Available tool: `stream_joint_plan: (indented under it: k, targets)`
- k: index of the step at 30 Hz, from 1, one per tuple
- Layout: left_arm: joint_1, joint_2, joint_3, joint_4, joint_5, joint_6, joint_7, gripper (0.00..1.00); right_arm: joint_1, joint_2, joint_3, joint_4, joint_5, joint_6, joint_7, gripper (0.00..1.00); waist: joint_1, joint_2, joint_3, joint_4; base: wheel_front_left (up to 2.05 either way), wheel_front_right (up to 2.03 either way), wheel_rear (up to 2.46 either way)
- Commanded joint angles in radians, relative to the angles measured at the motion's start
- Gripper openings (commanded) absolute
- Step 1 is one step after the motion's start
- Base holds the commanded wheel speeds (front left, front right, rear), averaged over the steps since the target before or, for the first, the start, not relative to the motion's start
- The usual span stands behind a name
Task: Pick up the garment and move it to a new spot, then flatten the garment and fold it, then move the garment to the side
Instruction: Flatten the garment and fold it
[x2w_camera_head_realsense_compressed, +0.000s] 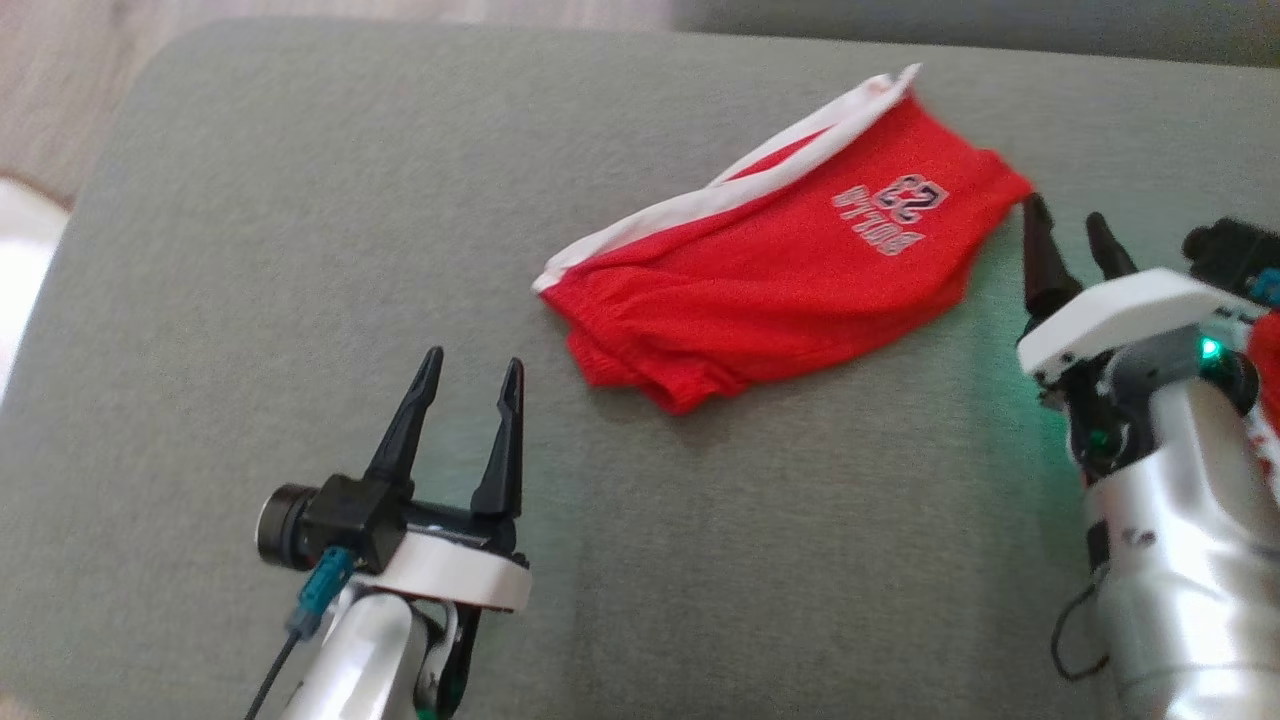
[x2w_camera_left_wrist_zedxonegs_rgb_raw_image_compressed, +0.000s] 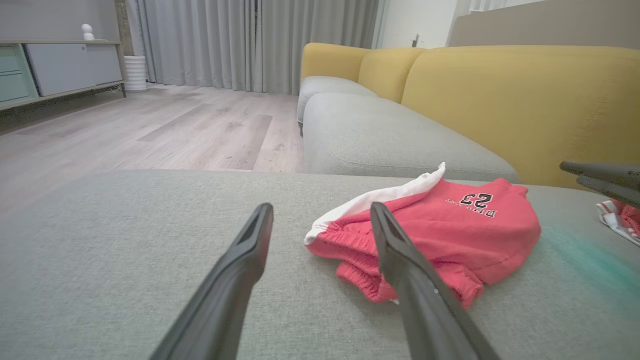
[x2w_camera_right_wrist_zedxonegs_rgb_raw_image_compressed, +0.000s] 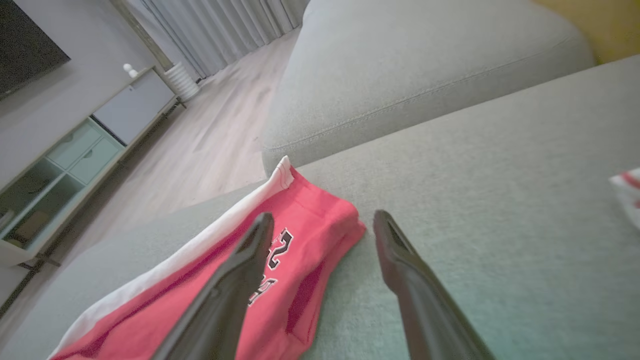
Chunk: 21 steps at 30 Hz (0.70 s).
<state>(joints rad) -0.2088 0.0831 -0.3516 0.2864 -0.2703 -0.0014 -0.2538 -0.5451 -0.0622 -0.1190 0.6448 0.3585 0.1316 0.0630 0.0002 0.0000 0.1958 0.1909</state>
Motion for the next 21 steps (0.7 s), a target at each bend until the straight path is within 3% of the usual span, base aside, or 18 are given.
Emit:
stream_joint_plan:
  k: [1, 11, 21]
  targets:
    - [-0.046, -0.004, 0.040, -0.022, 0.011, -0.008, -0.008, 1.00, -0.064, 0.012, -0.015, 0.019, 0.014, -0.001, 0.026, 1.00, -0.0002, 0.0000, 0.051, 0.065, 0.00, 0.00, 0.00]
    - [-0.070, -0.030, 0.037, -0.005, 0.015, -0.031, -0.008, 1.00, -0.228, -0.009, -0.273, 0.332, -0.218, -0.001, 0.141, 1.00, -0.0002, 0.0000, 0.089, 0.175, 0.00, 0.00, 0.00]
    - [-0.075, -0.033, 0.009, -0.017, -0.019, -0.021, -0.008, 1.00, -0.302, -0.026, -0.424, 0.428, -0.414, -0.001, 0.221, 1.00, -0.0002, 0.0000, 0.123, 0.222, 0.00, 0.00, 0.00]
